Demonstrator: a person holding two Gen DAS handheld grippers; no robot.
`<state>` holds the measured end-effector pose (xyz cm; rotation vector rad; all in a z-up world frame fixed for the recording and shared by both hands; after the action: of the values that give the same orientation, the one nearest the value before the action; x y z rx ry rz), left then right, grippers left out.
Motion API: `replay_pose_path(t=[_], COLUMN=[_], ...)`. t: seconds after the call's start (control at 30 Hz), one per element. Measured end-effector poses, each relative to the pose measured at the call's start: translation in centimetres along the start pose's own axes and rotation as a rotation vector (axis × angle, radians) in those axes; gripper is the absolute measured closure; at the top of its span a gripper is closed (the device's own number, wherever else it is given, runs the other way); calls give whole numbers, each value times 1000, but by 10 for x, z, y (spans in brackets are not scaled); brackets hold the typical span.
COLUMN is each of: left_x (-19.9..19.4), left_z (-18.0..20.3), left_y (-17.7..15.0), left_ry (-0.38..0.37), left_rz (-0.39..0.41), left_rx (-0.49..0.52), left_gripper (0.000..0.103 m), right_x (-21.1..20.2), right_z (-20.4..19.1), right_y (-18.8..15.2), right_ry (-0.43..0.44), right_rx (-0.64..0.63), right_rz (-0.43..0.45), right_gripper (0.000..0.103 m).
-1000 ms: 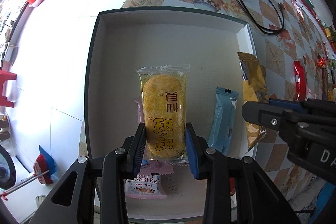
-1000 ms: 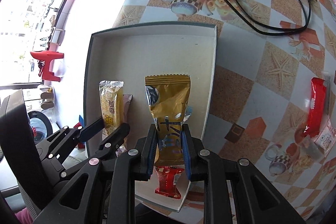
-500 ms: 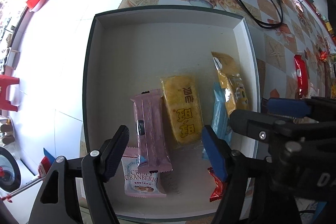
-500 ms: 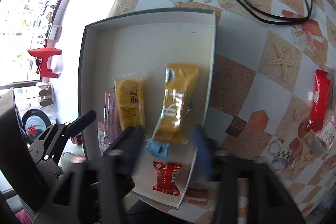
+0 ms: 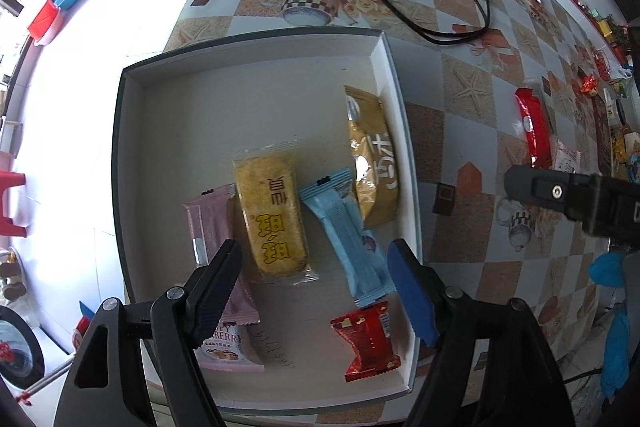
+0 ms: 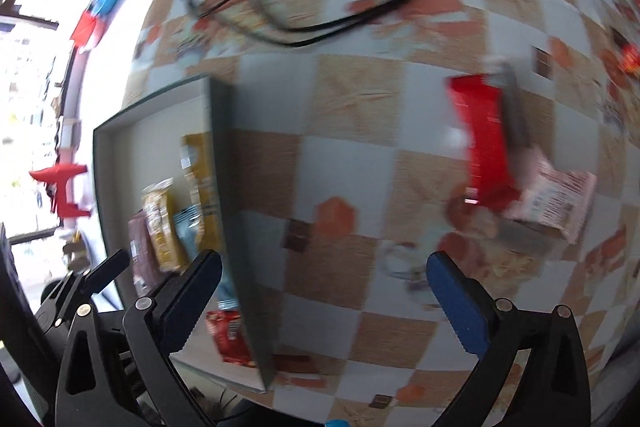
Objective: Organize snacks
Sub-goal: 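Move the left tool to the red wafer pack while the right tool approaches the pink Crispy Cranberry pack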
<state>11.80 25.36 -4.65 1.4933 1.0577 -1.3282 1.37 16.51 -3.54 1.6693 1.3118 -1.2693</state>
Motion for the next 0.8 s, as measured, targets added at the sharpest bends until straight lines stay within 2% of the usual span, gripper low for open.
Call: replay_pose_path(t=[0.27,0.43,0.6,0.8], left_x=[-6,-4,-7,-10], left_z=[25,36,51,67], left_y=[4,-2,-3,-5], left_ry=[-17,-21,-25,-16], left_rz=[13,12,7,-3], left_rx=[49,73,94,112], left_gripper=[25,25,25,24], right_x=[-27,-37,-40,-44], right_z=[120,192,231,245], right_y=[-3,-12,-17,3], right_ry=[-115,-135,-128,-98], right_rx=[243,429,521,493], right_rz=[62,83,93,124], right_gripper=[0,0,0,0])
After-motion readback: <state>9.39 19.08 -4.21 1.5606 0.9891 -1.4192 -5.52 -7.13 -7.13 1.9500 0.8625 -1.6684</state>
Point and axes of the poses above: each gripper's, at about its wrist camera, not at the fingertips, and x roughly the way its jaws point, z to its right, y to its top, the point moved 6 cm from there along x, roughly the way its jaws point, and after that the axes turned 5 degrees about y, right-handed, at the moved point
